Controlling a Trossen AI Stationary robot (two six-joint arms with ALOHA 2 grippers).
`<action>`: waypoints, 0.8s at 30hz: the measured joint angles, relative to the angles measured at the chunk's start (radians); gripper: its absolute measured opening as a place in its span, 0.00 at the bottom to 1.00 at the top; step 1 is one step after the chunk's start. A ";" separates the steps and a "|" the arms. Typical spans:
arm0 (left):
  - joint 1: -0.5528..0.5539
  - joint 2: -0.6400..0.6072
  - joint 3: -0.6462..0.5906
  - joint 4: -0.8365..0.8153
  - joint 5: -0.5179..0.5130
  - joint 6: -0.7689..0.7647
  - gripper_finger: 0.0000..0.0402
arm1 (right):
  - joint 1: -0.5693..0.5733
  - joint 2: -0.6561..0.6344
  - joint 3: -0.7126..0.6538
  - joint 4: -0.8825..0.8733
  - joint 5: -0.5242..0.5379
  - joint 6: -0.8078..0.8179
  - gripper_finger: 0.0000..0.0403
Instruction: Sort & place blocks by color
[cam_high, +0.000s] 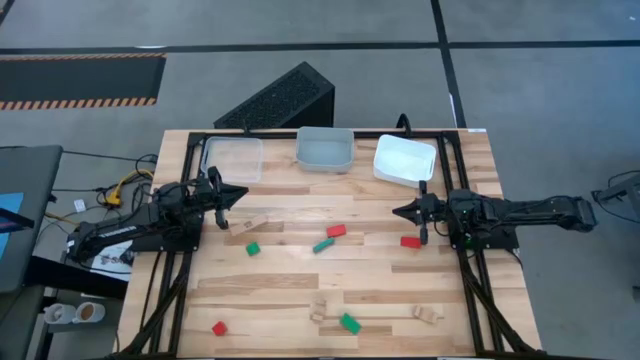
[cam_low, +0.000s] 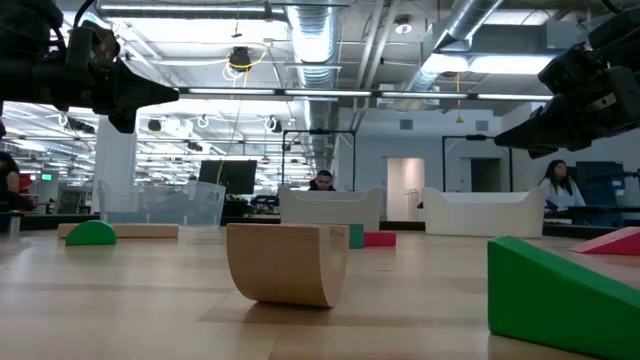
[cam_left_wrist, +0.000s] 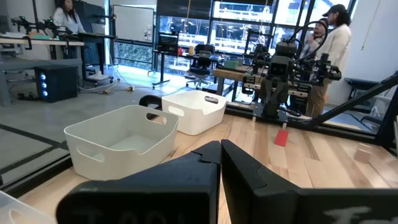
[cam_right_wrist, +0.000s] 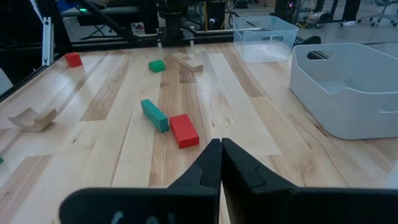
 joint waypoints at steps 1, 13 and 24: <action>0.000 0.000 0.000 0.000 0.000 0.000 0.00 | 0.000 0.000 0.000 0.000 0.000 0.000 0.07; 0.000 0.000 0.000 0.000 -0.017 0.104 0.00 | 0.000 0.000 0.000 0.000 0.000 0.000 0.07; 0.000 0.000 0.000 -0.002 -0.028 0.210 0.00 | 0.000 0.000 0.000 0.000 0.000 0.000 0.07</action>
